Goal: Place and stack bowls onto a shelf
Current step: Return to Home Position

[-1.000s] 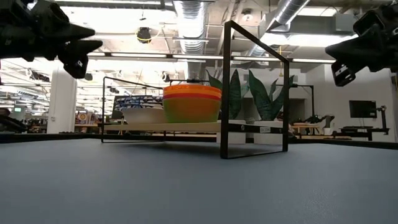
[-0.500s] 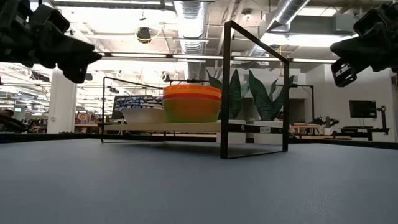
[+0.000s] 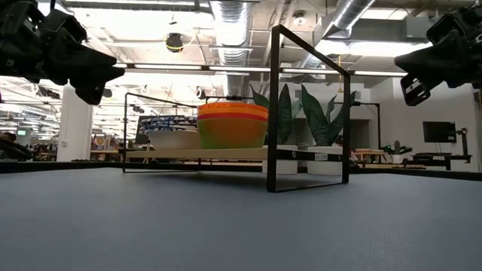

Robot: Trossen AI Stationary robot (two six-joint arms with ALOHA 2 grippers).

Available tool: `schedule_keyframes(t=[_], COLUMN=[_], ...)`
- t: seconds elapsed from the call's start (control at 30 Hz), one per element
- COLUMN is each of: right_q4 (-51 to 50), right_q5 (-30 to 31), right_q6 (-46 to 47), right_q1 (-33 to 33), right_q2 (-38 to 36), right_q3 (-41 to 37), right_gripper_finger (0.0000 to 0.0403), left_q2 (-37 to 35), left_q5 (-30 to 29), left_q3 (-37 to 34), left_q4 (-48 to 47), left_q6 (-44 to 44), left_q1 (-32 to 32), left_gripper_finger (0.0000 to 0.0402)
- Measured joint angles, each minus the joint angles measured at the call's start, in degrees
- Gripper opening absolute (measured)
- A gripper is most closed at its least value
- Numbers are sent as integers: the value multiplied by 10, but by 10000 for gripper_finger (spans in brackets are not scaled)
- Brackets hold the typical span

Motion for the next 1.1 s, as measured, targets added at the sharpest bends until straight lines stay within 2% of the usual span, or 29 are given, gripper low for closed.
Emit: schedule_keyframes(t=[1.1], right_q4=[0], right_q5=[8], right_q6=[0], right_q1=[0], right_q2=[0], right_q3=[0], right_gripper_finger=[31], left_q2=[0], left_q5=[0], left_q3=[0], left_q4=[0], left_q6=[3], left_q1=[0], left_gripper_finger=[116])
